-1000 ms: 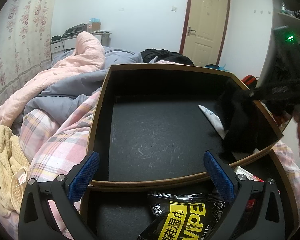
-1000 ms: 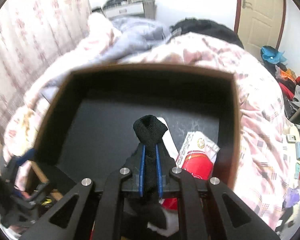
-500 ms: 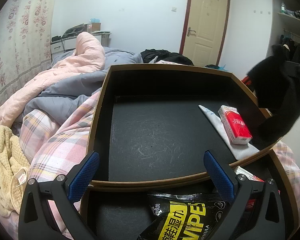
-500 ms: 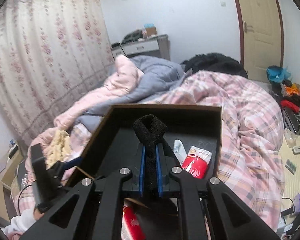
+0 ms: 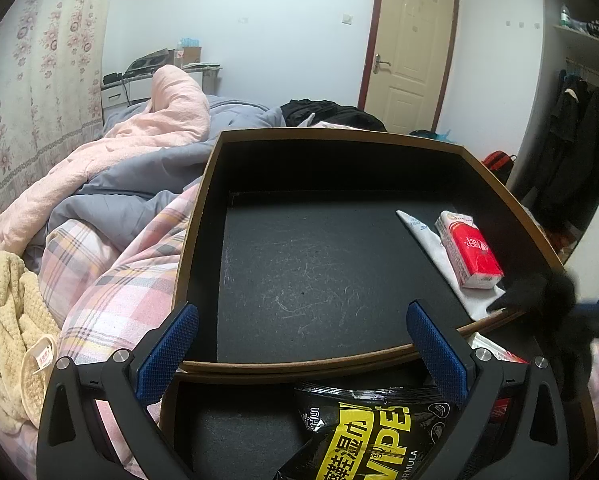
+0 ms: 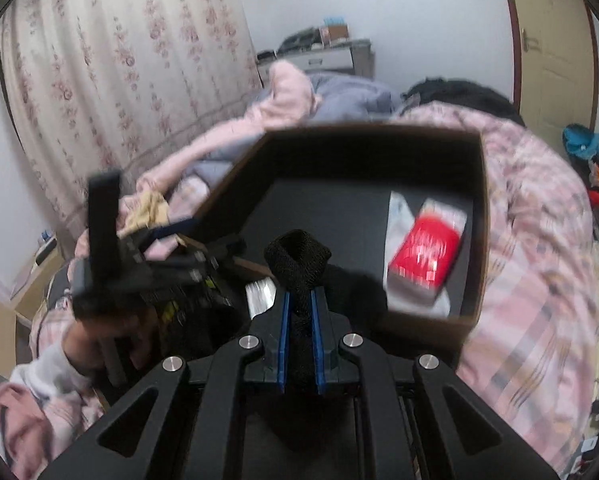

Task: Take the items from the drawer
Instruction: 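Lower the black sock into the other compartment and open the right gripper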

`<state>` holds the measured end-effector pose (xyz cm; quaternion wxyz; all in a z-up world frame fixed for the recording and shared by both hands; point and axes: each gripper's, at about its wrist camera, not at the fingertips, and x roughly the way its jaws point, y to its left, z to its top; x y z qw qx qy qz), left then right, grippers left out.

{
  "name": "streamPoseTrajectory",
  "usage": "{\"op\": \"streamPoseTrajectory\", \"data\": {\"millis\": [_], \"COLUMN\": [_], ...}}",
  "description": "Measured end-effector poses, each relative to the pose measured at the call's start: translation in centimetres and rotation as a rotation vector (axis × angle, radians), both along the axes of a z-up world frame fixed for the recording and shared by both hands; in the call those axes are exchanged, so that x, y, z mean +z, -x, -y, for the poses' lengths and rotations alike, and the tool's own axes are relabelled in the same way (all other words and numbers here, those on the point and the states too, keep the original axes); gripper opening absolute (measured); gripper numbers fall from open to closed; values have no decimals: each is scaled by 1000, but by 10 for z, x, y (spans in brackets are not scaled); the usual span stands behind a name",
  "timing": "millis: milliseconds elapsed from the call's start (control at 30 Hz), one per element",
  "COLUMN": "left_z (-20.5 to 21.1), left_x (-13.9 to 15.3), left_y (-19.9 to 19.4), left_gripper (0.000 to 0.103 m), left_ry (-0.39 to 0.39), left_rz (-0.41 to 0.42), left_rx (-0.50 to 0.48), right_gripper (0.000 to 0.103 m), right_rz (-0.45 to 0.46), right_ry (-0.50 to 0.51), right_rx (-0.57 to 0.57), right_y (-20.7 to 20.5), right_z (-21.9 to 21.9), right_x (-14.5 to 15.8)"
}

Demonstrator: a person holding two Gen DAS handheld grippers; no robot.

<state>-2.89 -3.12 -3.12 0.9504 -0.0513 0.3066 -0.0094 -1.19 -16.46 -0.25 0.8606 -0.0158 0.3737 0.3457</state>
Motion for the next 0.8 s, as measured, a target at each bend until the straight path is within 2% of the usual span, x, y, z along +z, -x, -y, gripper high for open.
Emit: {"op": "streamPoseTrajectory", "data": {"millis": [167,367,633,800], "left_z": [0,0,0,0], "left_x": [0,0,0,-1], "left_y": [0,0,1,1], "left_gripper": [103,103,103,103], "left_ry": [0,0,0,-1], "left_rz": [0,1,2,2], "left_rx": [0,0,0,0], "right_gripper": [7,7,7,9], "right_rz": [-57,-94,-119,-53], "right_ry": [73,124,134,123], "right_rx": [-11,-14,22,21], "right_y": [-11,-18,-18,-10], "right_z": [1,0,-3,3], "right_x": [-27,-40,-40,-23]}}
